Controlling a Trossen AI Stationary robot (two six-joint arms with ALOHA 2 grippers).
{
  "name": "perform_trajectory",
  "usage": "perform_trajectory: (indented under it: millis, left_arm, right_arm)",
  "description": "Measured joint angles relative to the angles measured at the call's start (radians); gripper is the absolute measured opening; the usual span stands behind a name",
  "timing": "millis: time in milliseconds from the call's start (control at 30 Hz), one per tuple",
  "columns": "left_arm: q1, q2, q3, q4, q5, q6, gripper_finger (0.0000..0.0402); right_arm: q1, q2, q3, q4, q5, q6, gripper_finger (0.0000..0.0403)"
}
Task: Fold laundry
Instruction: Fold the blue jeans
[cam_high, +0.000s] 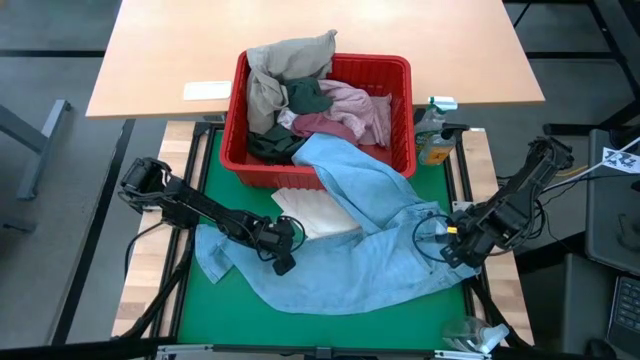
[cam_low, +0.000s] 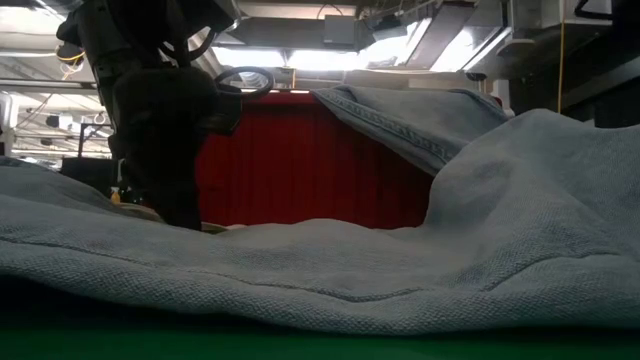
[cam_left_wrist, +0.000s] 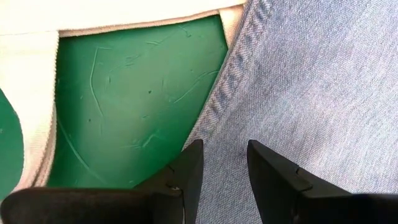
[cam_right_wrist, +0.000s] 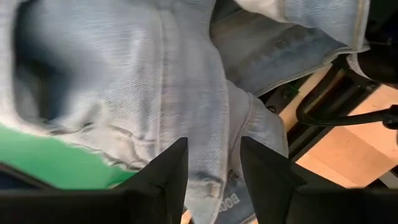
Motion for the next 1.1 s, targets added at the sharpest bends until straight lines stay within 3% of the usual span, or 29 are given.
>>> perform_trajectory:
  millis: [167, 700, 867, 1100]
  left_arm:
    - [0.0, 0.0, 0.0, 0.0, 0.0, 0.0, 0.0119]
    - [0.0, 0.0, 0.0, 0.01, 0.0, 0.0, 0.0119]
    - [0.0, 0.0, 0.0, 0.014, 0.0, -0.005, 0.0119]
    - [0.0, 0.0, 0.0, 0.035, 0.0, -0.005, 0.0119]
  right_arm:
    - [0.0, 0.0, -0.057, 0.009, -0.058, 0.041, 0.0147]
    - [0.0, -0.036, -0.048, 0.04, -0.076, 0.033, 0.0147]
    - [0.0, -0.032, -0.078, 0.185, -0.027, 0.021, 0.0147]
    - [0.0, -0.032, -0.111, 0.214, -0.03, 0.022, 0.0147]
